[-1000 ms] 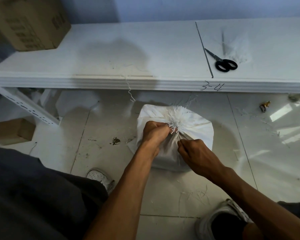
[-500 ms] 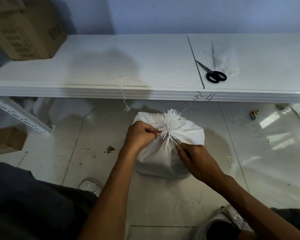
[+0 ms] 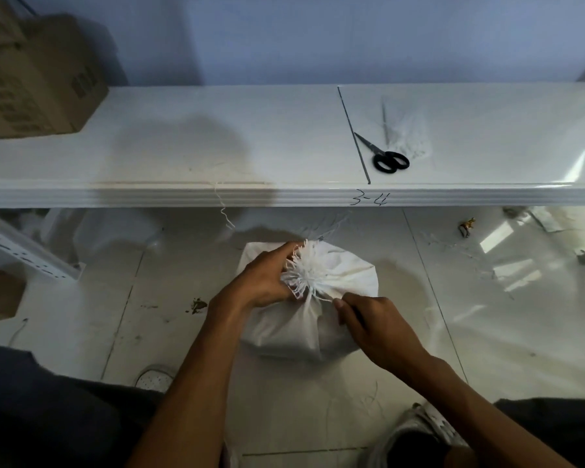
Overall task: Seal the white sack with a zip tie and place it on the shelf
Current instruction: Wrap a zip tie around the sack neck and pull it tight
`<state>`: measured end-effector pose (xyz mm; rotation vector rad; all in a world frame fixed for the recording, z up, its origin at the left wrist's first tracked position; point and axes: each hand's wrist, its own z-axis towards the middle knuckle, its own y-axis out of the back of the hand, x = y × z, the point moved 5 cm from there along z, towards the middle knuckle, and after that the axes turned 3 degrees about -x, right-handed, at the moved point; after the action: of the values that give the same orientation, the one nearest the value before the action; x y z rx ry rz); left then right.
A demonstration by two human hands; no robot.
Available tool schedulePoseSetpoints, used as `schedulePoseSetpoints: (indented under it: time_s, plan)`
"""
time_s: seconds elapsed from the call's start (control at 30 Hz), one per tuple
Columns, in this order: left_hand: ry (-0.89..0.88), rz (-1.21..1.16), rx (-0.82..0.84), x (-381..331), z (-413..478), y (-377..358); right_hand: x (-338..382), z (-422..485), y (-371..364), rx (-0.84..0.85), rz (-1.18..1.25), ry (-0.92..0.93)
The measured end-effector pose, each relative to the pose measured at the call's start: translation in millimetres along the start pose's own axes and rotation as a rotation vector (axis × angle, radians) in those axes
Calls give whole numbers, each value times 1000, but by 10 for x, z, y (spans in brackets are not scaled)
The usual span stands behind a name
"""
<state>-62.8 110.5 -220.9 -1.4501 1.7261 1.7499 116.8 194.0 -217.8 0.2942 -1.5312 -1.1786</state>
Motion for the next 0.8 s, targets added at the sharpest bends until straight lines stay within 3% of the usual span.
schedulePoseSetpoints:
  time_s: [0.13,0.27,0.5,0.8]
  plan:
    - [-17,-115,79,18,-56,-14,-127,-61,51,-39,39,-70]
    - [-2,-67,68,45,-101,-17,-91,-77,50,-22,46,-58]
    - [38,-30,-93,25,-135,56,-73,-31,70,-25,-1,-37]
    - [33,53,-498,-33,-435,132,57,221,105,-103,-26,-66]
